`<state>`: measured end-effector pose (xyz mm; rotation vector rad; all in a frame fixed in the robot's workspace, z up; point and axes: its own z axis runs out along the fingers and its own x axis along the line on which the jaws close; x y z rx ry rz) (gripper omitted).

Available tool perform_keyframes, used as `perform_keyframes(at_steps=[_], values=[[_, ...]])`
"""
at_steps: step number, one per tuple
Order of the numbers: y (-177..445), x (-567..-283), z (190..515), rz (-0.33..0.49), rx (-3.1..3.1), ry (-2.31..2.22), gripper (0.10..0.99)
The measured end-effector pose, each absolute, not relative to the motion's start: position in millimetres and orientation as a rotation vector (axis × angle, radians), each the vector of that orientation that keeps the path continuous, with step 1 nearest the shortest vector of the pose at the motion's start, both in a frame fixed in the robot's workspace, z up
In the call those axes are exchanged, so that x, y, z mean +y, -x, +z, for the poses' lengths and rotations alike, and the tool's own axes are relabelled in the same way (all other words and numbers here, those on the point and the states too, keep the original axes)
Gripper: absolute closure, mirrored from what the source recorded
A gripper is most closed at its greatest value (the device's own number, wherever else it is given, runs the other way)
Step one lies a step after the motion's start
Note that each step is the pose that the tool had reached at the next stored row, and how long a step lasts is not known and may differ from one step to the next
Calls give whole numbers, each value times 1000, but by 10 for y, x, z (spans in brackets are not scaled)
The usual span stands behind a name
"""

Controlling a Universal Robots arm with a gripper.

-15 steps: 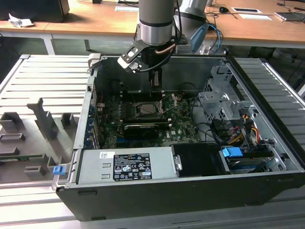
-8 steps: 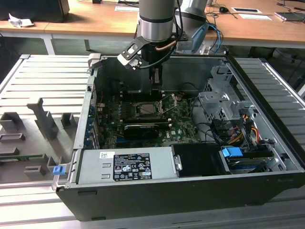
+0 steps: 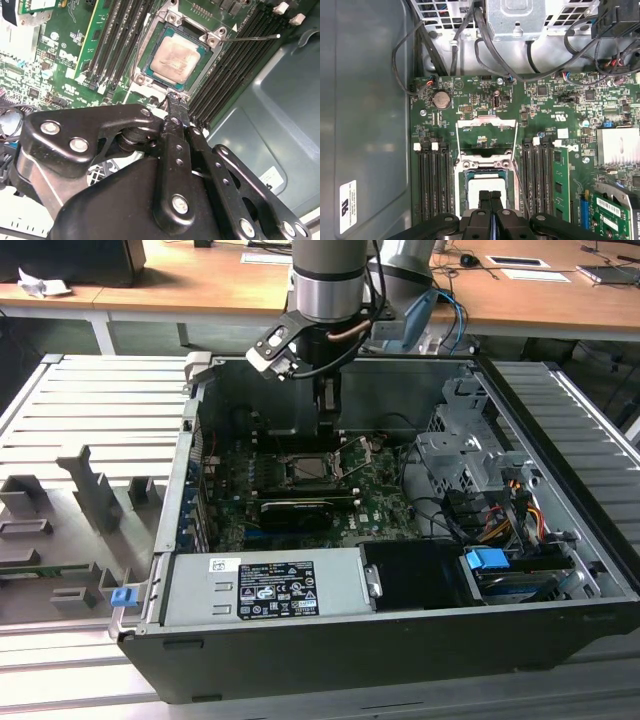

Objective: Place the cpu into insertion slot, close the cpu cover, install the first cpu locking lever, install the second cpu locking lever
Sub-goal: 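Close the cpu cover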

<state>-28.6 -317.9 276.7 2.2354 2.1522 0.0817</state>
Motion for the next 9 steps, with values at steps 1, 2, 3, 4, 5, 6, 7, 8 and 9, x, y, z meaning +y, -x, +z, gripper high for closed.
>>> perform_keyframes(at_steps=[1, 2, 3, 4, 5, 6, 7, 8, 9], values=[[286, -3179, 2772, 82, 2152, -2235, 980], [286, -3179, 2778, 82, 2152, -2235, 980], [286, -3179, 2783, 81, 2152, -2235, 980], [286, -3179, 2786, 82, 2152, -2235, 980], [286, -3178, 2792, 82, 2152, -2235, 980], [286, -3178, 2799, 82, 2152, -2235, 980], [286, -3178, 2802, 82, 2152, -2235, 980], [286, -3178, 2805, 82, 2152, -2235, 980], [286, -3177, 2812, 82, 2152, -2235, 980]])
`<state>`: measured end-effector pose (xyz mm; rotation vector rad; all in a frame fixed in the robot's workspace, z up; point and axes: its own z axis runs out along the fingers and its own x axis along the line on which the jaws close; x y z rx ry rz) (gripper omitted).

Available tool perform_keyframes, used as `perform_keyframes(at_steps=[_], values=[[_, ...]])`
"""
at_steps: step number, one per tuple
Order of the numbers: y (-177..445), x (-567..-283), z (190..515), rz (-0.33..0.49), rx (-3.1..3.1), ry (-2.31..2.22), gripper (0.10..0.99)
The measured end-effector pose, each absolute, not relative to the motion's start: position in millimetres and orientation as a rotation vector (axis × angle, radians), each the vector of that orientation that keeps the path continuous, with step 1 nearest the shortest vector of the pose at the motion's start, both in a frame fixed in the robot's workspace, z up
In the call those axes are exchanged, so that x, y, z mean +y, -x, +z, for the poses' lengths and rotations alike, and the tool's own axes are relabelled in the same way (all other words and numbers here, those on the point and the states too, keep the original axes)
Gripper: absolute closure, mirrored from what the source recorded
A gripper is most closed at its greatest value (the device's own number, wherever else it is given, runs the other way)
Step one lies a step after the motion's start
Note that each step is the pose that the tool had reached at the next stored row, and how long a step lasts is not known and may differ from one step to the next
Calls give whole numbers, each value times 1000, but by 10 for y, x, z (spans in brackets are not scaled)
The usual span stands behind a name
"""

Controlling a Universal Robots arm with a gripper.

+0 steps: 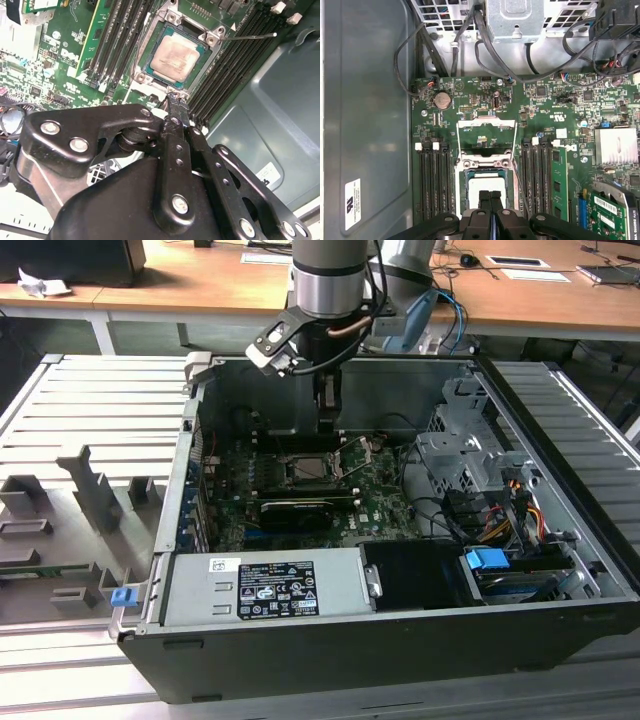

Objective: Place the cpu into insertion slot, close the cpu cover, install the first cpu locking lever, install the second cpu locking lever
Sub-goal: 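Close the cpu cover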

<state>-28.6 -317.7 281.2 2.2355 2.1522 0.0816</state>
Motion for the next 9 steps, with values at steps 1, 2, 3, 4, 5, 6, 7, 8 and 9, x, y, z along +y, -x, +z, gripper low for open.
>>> perform_keyframes(at_steps=[1, 2, 3, 4, 5, 6, 7, 8, 9], values=[[286, -3177, 2816, 82, 2152, -2235, 980], [283, -3176, 2819, 82, 2152, -2236, 980], [276, -3176, 2821, 82, 2152, -2236, 980], [271, -3175, 2822, 82, 2152, -2235, 980], [260, -3175, 2824, 82, 2152, -2236, 980], [245, -3175, 2825, 82, 2152, -2235, 980], [231, -3175, 2827, 81, 2152, -2235, 980], [217, -3174, 2829, 81, 2152, -2235, 980], [204, -3173, 2832, 81, 2152, -2236, 980]])
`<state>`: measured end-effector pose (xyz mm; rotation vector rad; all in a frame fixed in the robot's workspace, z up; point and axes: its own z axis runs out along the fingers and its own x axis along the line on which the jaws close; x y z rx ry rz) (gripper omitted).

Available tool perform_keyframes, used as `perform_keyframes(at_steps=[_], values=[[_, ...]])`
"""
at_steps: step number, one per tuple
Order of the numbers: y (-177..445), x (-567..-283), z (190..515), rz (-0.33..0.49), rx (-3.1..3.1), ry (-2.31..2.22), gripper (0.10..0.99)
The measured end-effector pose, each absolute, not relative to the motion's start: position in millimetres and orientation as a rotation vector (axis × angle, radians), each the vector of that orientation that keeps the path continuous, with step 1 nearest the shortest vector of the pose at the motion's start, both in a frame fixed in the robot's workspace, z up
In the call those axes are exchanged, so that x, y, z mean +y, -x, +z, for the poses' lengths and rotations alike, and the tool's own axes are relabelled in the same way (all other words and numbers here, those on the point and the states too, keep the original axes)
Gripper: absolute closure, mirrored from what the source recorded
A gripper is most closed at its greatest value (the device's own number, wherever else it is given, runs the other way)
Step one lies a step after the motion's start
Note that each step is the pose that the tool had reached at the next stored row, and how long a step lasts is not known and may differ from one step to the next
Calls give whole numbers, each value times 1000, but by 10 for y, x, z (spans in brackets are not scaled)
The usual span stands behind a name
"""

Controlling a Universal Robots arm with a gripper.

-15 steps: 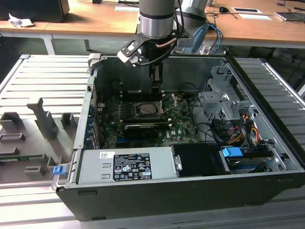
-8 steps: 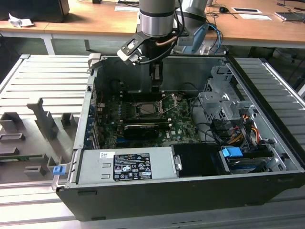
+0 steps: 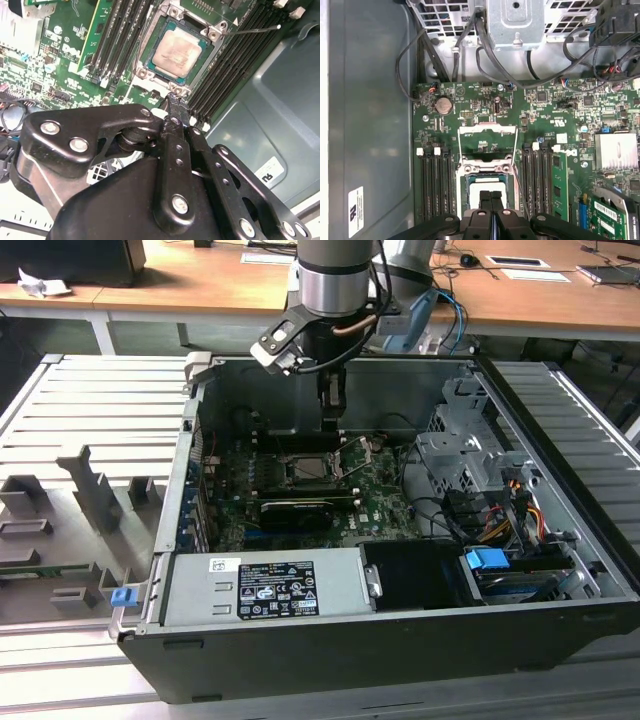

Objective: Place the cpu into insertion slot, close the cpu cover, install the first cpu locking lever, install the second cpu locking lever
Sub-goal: 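Close the cpu cover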

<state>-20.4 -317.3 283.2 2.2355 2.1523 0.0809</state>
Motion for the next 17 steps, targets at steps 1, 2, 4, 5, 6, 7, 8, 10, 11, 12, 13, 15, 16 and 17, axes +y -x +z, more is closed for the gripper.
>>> perform_keyframes(at_steps=[1, 2, 4, 5, 6, 7, 8, 10, 11, 12, 13, 15, 16, 17], values=[[174, -3172, 2835, 81, 2152, -2236, 980], [147, -3172, 2838, 80, 2153, -2236, 980], [103, -3172, 2841, 79, 2153, -2236, 980], [89, -3172, 2841, 79, 2153, -2237, 980], [80, -3172, 2841, 79, 2153, -2237, 980], [69, -3172, 2842, 79, 2153, -2237, 980], [63, -3172, 2842, 79, 2153, -2237, 980], [55, -3171, 2841, 79, 2153, -2237, 980], [45, -3171, 2842, 79, 2153, -2237, 980], [33, -3171, 2842, 79, 2153, -2237, 980], [27, -3171, 2842, 79, 2153, -2237, 980], [15, -3171, 2842, 79, 2153, -2237, 980], [10, -3171, 2842, 79, 2153, -2237, 980], [-1, -3171, 2842, 79, 2153, -2237, 980]])
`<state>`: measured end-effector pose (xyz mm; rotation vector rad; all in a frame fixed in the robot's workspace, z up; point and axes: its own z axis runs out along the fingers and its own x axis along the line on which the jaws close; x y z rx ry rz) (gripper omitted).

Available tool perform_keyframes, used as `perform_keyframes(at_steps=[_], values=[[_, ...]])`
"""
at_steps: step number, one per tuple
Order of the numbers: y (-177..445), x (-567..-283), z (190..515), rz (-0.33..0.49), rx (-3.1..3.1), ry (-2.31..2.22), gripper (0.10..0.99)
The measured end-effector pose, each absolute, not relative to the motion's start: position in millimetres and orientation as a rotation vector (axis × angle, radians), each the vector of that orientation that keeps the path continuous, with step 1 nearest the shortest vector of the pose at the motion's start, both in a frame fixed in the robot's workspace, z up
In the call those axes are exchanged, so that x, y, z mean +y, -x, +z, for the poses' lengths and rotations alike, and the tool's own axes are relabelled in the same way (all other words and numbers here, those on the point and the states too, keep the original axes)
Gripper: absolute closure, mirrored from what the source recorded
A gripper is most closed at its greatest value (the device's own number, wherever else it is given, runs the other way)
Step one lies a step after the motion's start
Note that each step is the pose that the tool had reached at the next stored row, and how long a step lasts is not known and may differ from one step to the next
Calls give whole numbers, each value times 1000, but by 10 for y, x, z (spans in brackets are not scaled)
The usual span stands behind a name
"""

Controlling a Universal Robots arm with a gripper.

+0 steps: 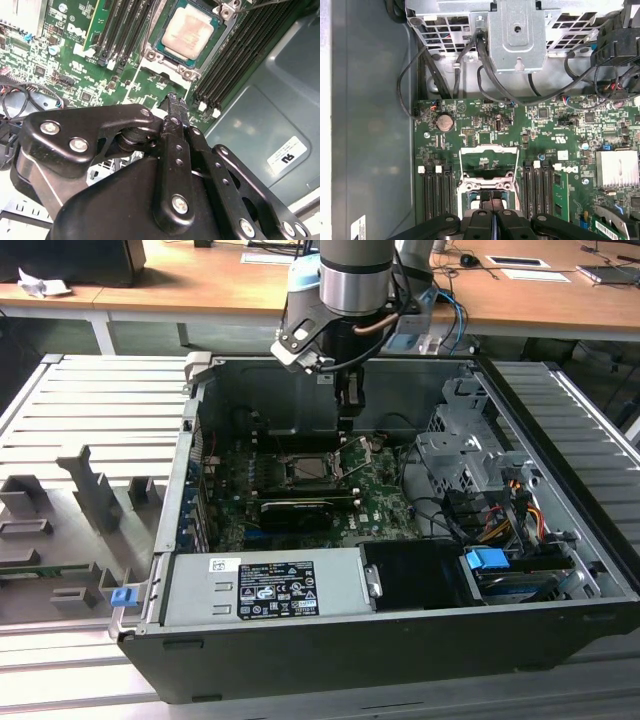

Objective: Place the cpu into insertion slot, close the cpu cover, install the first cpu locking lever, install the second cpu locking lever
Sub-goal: 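Close the cpu cover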

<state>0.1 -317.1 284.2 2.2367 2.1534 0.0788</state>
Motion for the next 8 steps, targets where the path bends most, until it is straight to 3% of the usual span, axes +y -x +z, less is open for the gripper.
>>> perform_keyframes(at_steps=[8], values=[[-45, -3169, 2843, 79, 2153, -2237, 980]])
